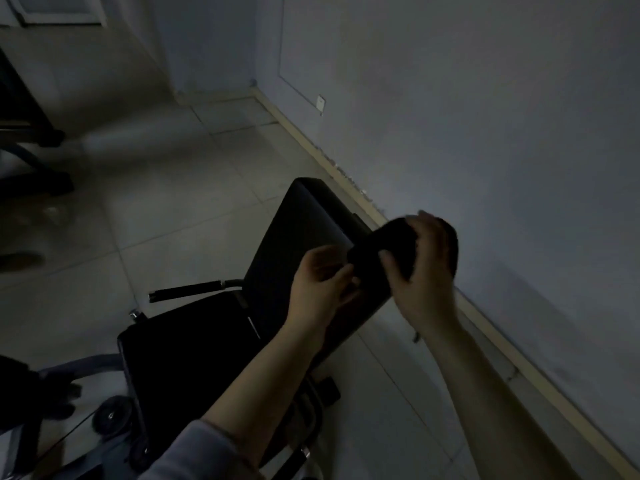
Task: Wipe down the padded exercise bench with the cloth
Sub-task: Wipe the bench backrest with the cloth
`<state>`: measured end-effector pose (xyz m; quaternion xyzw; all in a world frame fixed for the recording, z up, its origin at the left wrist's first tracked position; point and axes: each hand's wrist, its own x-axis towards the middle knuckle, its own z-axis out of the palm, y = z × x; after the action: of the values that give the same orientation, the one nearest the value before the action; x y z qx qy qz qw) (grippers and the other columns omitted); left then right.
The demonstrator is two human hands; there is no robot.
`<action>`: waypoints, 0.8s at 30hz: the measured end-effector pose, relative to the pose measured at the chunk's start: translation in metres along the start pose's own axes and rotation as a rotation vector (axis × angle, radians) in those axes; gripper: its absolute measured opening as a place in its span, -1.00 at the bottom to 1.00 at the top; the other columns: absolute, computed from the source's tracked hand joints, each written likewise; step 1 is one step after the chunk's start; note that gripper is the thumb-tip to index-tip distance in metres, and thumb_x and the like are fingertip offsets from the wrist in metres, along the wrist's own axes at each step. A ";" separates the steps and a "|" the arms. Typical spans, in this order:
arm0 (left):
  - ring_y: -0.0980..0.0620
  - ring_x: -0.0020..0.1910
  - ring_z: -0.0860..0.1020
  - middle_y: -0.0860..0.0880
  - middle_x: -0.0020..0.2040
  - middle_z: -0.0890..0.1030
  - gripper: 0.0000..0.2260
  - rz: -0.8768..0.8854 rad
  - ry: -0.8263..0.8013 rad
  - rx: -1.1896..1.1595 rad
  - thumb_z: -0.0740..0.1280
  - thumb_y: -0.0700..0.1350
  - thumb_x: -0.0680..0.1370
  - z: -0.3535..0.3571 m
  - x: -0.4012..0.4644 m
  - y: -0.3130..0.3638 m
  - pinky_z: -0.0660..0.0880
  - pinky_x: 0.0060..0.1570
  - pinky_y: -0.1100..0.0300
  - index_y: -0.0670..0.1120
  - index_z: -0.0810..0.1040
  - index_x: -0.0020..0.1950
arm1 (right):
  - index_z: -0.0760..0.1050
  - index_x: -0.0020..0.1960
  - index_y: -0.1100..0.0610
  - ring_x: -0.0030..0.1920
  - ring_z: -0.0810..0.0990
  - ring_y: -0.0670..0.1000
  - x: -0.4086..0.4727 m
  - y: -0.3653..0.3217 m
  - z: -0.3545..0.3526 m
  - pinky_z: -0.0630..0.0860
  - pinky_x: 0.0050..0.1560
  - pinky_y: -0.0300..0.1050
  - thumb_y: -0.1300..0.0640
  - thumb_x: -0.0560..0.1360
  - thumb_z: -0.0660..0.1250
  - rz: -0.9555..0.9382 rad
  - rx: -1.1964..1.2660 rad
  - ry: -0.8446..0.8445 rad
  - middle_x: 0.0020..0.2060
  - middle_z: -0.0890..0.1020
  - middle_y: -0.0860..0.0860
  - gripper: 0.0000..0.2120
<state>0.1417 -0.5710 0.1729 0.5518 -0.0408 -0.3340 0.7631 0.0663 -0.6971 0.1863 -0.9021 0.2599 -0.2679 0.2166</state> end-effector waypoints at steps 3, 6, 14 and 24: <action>0.04 -0.12 0.60 -0.03 -0.04 0.58 -0.85 -0.081 0.159 0.124 0.30 -0.20 0.55 -0.023 0.017 -0.014 0.56 -0.07 0.18 -0.06 0.50 0.10 | 0.05 0.51 0.01 0.47 0.15 0.17 0.001 0.024 0.041 0.21 0.43 0.17 -0.22 0.52 0.09 -0.049 -0.282 -0.365 0.52 0.07 0.08 -0.36; 0.05 -0.12 0.59 -0.03 -0.06 0.60 -0.94 -0.093 0.240 0.164 0.25 -0.11 0.59 -0.047 0.029 -0.026 0.51 -0.11 0.21 0.01 0.51 -0.05 | -0.16 0.50 -0.19 0.52 -0.01 0.06 0.004 0.038 0.043 0.08 0.49 0.13 -0.37 0.46 -0.18 -0.075 -0.255 -0.421 0.53 -0.10 -0.08 -0.35; 0.04 0.22 0.50 0.00 0.22 0.54 -0.76 0.134 0.230 0.353 0.15 -0.14 0.62 -0.061 0.112 -0.018 0.42 0.27 0.05 0.02 0.48 0.24 | -0.17 0.50 -0.14 0.53 -0.15 0.00 0.083 0.025 0.080 -0.12 0.52 -0.02 -0.36 0.45 -0.39 -0.337 -0.210 -0.653 0.51 -0.21 -0.15 -0.33; 0.06 0.48 0.21 0.09 0.52 0.19 -0.51 0.117 0.060 0.581 0.18 -0.15 0.60 -0.061 0.165 -0.031 0.22 0.44 -0.05 0.20 0.18 0.47 | 0.25 0.44 -0.07 0.32 0.38 -0.09 0.105 0.028 0.071 0.31 0.23 -0.26 0.01 0.60 -0.03 -0.339 -0.117 -0.497 0.40 0.37 -0.10 -0.58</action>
<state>0.2808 -0.6181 0.0717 0.7534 -0.1437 -0.2476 0.5920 0.1744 -0.7617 0.1562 -0.9814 0.0599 -0.0559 0.1736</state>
